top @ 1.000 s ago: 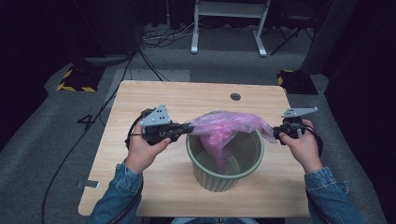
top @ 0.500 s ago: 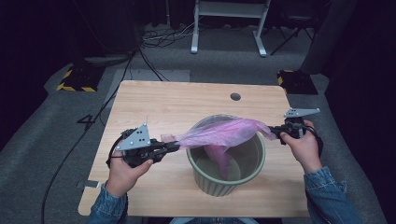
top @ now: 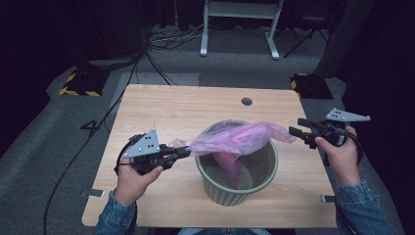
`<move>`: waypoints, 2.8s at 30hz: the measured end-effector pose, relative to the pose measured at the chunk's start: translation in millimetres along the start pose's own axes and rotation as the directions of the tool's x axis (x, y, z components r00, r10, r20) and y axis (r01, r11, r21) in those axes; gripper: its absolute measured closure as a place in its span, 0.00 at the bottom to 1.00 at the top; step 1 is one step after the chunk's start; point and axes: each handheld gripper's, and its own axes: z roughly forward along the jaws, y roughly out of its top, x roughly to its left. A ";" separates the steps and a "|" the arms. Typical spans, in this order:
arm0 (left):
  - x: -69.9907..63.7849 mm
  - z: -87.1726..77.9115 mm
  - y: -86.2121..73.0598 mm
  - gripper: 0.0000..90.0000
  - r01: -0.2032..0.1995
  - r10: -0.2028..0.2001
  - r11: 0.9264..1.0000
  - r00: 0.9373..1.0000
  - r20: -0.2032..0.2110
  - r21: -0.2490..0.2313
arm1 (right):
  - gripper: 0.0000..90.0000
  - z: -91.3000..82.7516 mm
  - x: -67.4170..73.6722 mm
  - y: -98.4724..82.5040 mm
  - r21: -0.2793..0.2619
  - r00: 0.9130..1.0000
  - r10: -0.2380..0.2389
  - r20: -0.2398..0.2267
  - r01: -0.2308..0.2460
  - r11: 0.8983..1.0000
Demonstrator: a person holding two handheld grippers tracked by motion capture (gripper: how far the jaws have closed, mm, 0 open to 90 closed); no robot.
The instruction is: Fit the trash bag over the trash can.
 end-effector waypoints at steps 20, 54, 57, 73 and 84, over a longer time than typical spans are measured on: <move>8.4 14.7 4.0 0.97 0.077 -0.077 0.997 0.997 -0.011 0.012 | 0.37 18.6 100.0 29.5 -0.022 0.901 -0.397 -0.172 0.400 0.916; -35.1 6.2 -40.6 0.99 -0.021 0.014 0.999 0.986 0.169 0.040 | 1.00 -46.0 141.6 -54.2 0.000 0.876 -0.257 -0.408 0.281 0.960; -34.8 8.2 -44.3 0.99 -0.017 0.008 0.999 0.984 0.178 0.050 | 1.00 -43.3 145.5 -57.1 -0.007 0.855 -0.253 -0.452 0.280 0.960; -31.5 28.8 -65.2 0.99 -0.043 0.010 0.990 0.974 0.228 0.137 | 1.00 -28.4 153.4 -72.8 0.055 0.835 -0.315 -0.452 0.378 0.924; -20.2 37.5 -83.0 0.99 -0.004 -0.047 0.976 0.972 0.229 0.217 | 0.98 -15.4 142.4 -88.3 0.094 0.863 -0.247 -0.441 0.319 0.943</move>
